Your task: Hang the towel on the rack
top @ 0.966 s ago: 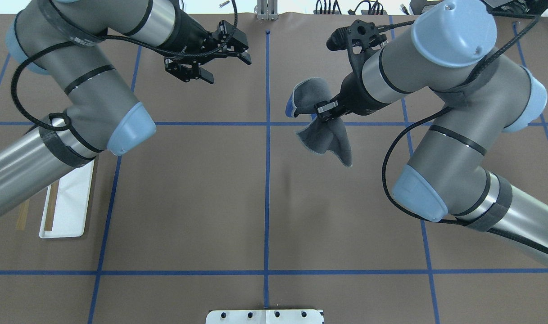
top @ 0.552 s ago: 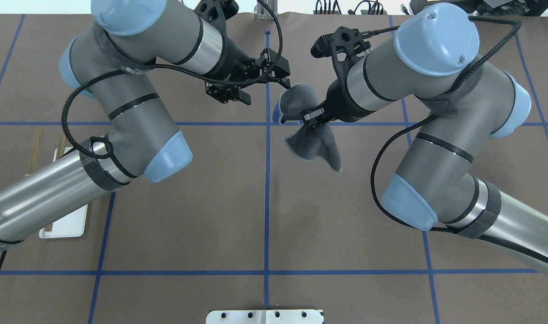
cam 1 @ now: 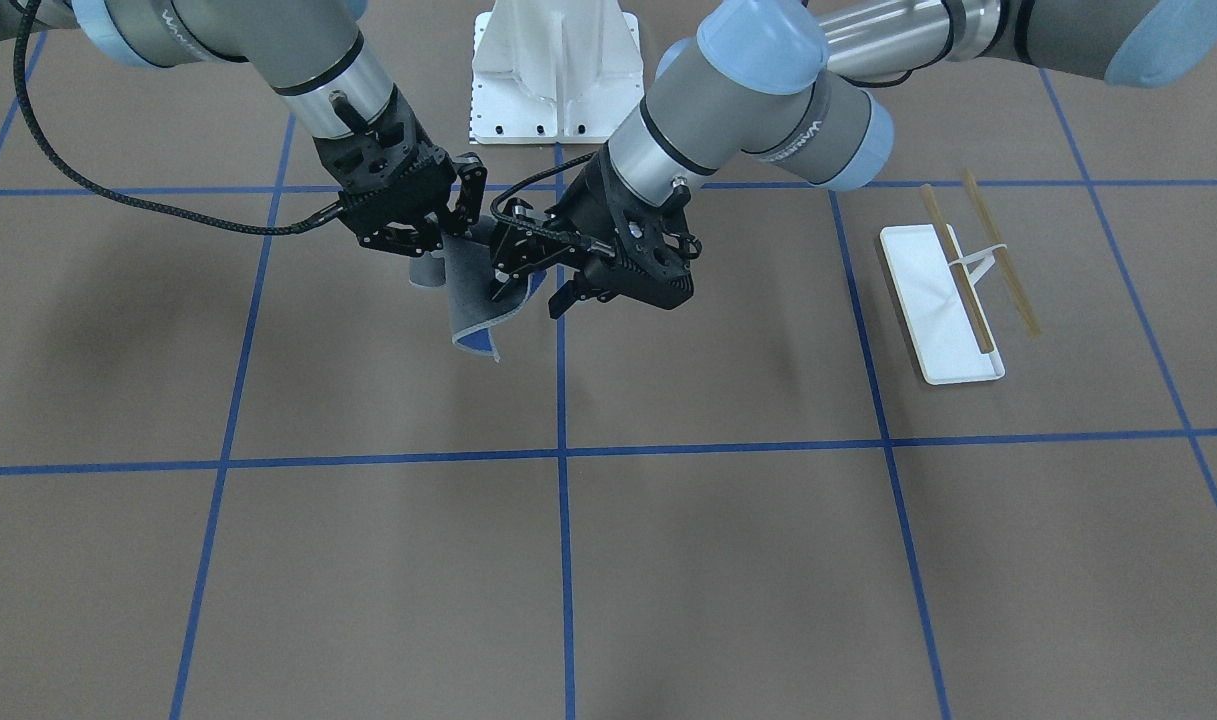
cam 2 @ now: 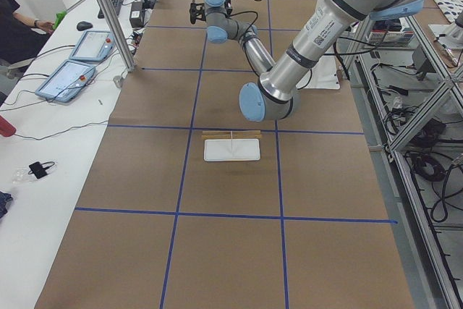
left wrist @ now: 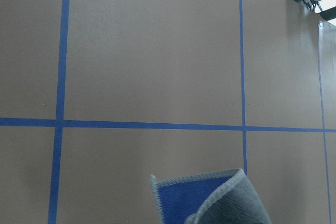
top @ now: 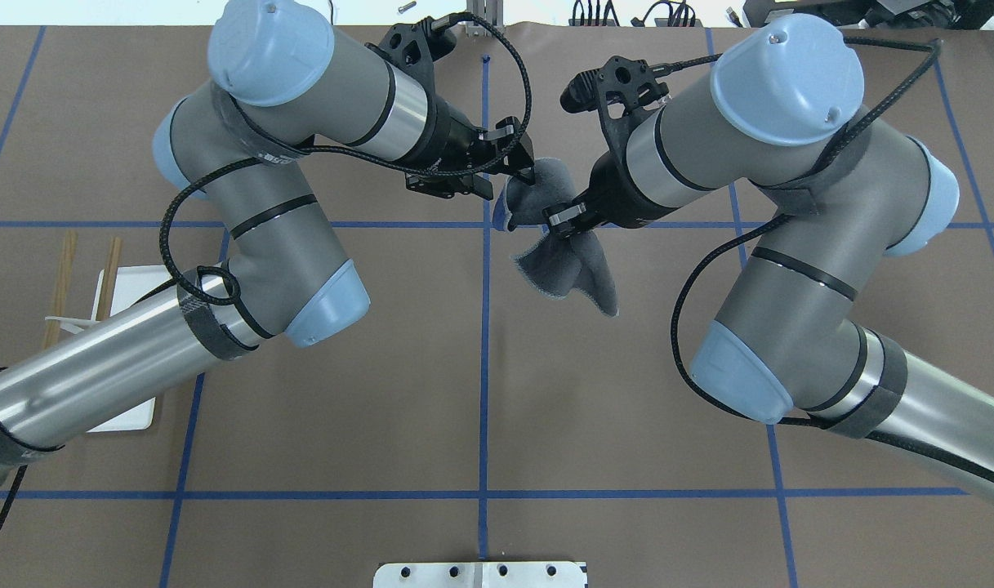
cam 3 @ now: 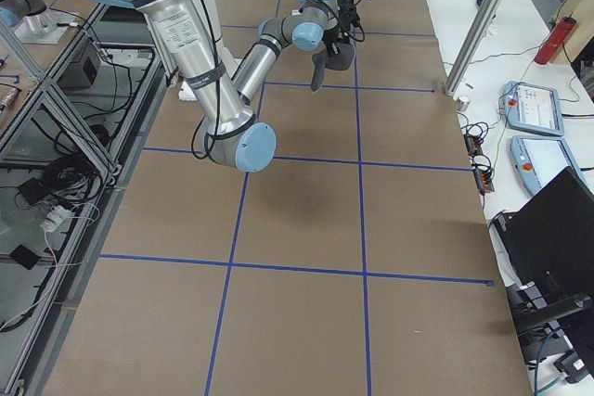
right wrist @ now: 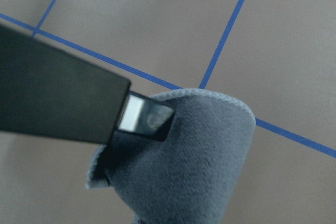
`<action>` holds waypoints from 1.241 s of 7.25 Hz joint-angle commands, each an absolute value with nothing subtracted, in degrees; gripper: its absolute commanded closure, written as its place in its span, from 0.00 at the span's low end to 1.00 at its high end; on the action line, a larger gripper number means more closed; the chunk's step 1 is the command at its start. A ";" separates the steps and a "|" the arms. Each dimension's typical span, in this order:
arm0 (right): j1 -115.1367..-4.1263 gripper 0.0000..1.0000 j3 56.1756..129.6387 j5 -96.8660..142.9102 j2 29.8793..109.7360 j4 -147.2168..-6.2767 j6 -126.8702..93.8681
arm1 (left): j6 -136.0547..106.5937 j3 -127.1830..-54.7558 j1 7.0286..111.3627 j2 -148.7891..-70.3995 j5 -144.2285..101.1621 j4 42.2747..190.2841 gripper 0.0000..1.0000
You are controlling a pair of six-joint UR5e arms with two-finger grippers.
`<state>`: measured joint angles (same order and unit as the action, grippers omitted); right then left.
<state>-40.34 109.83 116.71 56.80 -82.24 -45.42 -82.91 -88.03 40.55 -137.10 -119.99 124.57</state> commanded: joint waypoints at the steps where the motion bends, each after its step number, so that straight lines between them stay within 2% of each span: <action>1: -40.34 1.00 109.86 116.81 57.13 -82.27 -45.35 | -82.97 -87.98 40.61 -136.93 -120.06 124.54 1.00; 4: -40.52 1.00 109.78 117.42 57.39 -82.70 -45.44 | -86.57 -88.07 40.60 -137.20 -120.15 124.28 1.00; 5: -40.69 0.56 109.69 117.94 58.00 -82.62 -45.44 | -86.66 -88.15 40.61 -137.20 -120.32 124.19 1.00; 6: -41.04 0.01 109.77 117.95 58.36 -82.10 -45.61 | -86.66 -88.15 40.69 -137.20 -120.41 124.02 1.00; 9: -42.97 0.00 109.69 118.38 60.28 -83.05 -45.53 | -88.86 -88.59 43.14 -137.02 -124.59 123.40 1.00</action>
<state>-41.85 109.72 118.04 59.40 -82.41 -45.55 -88.16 -88.45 41.63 -137.16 -121.68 123.82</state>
